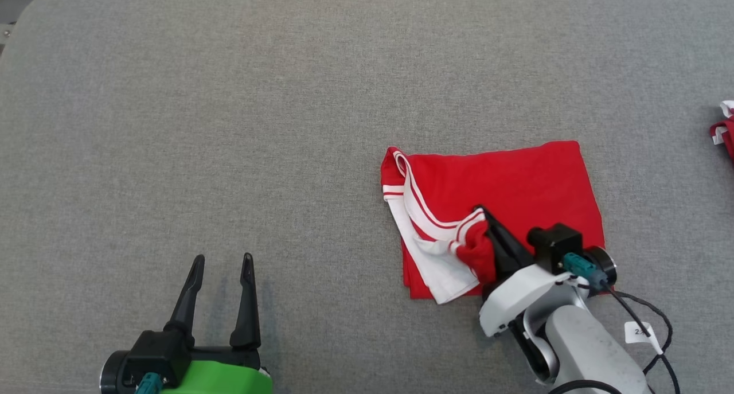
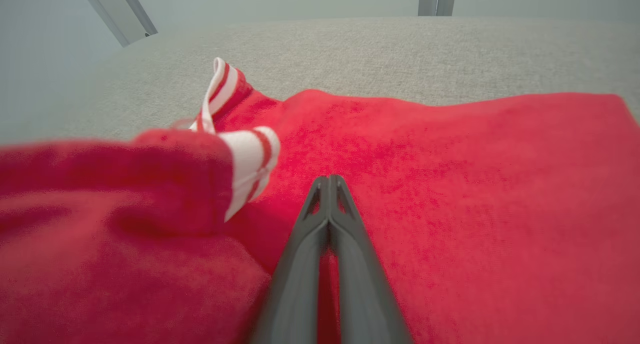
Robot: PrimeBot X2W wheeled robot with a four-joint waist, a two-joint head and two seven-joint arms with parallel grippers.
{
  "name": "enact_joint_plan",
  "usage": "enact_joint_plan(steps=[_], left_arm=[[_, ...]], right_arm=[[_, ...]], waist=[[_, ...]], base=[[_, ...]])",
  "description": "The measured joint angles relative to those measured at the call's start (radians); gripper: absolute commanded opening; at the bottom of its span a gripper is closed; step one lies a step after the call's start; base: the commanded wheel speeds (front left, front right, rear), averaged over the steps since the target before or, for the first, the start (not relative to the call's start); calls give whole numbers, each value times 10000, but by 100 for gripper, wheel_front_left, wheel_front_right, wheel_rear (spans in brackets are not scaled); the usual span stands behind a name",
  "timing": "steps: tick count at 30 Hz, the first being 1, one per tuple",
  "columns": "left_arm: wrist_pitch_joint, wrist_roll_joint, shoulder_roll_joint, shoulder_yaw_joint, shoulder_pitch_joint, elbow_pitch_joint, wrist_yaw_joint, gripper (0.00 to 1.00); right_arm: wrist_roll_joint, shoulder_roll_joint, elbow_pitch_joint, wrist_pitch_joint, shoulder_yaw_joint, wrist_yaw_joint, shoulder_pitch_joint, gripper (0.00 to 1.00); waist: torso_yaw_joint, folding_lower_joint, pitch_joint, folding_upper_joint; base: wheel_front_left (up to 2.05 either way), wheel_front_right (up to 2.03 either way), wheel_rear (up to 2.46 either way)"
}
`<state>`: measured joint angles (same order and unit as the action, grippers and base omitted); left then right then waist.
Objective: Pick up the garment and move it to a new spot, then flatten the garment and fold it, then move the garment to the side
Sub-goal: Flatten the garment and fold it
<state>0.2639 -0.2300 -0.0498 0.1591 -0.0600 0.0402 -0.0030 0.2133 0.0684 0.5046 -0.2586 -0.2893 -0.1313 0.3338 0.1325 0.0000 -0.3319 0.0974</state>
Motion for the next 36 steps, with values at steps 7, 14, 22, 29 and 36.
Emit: enact_joint_plan(steps=[7,14,22,29,36], left_arm=[[0,-65,0,58,-11,-4,29,100],[0,-173,0,59,-12,38,111,100],[0,-244,0,-159,-124,27,211,100],[0,-173,0,-656,-775,-234,295,100],[0,-52,0,-1012,-1176,-213,205,100]], right_arm=[[36,-134,29,0,-1028,0,-72,0],[230,-174,692,-33,-1994,0,-27,0],[537,-205,491,-31,-2587,0,139,0],[-201,38,-1785,-29,-487,0,-1220,100],[-1026,562,-2964,-29,2098,0,-2891,100]], waist=[[95,0,8,0],[153,0,18,0],[-62,0,257,0],[-547,0,922,1],[-1094,0,1617,1]], base=[[0,0,0],[0,0,0],[0,0,0],[0,0,0],[0,0,0]])
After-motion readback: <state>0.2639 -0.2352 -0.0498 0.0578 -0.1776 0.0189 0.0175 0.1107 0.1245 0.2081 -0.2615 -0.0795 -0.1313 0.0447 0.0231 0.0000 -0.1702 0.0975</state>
